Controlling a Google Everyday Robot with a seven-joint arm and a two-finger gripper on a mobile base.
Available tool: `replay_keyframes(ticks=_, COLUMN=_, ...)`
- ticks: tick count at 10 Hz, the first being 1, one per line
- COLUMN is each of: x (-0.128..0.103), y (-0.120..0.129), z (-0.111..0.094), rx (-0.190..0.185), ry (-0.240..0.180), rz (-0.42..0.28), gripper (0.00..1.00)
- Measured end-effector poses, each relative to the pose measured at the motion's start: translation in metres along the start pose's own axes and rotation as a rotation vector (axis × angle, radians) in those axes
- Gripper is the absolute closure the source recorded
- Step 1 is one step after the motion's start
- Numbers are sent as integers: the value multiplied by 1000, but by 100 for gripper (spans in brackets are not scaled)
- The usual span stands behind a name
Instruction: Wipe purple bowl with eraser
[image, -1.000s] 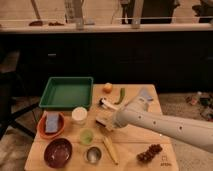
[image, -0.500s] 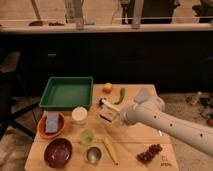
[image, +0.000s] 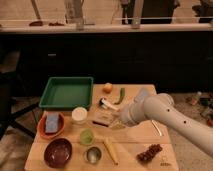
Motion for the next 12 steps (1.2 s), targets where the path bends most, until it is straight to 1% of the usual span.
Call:
replay_keyframes(ticks=1, x=-16, y=15, z=6, rx=-27, ry=-2, rz=-70, gripper=100)
replay_keyframes(ticks=2, x=-33, y=29, z=15, rx=-40, ry=4, rz=-142, gripper=100)
replay_keyframes(ticks=3, x=-55, y=48, z=28, rx=-52, ry=17, rz=-238, gripper=100)
replay_keyframes(ticks=4, x=-69, y=61, z=37, rx=-60, ry=26, rz=-296, gripper=100)
replay_keyframes(ticks=5, x=-86, y=80, z=49, rx=-71, ry=37, rz=-367, gripper=100)
replay_keyframes(ticks=6, x=-108, y=105, z=65, rx=-92, ry=47, rz=-455, gripper=100)
replay_keyframes(ticks=8, x=-132, y=141, z=85, rx=-126, ry=72, rz=-567, gripper=100)
replay_keyframes(ticks=9, x=-140, y=157, z=93, rx=-145, ry=83, rz=-609, gripper=100)
replay_keyframes(ticks=10, x=-143, y=162, z=97, rx=-148, ry=90, rz=-633, gripper=100)
replay_keyframes(ticks=12, x=-143, y=163, z=96, rx=-148, ry=92, rz=-633, gripper=100)
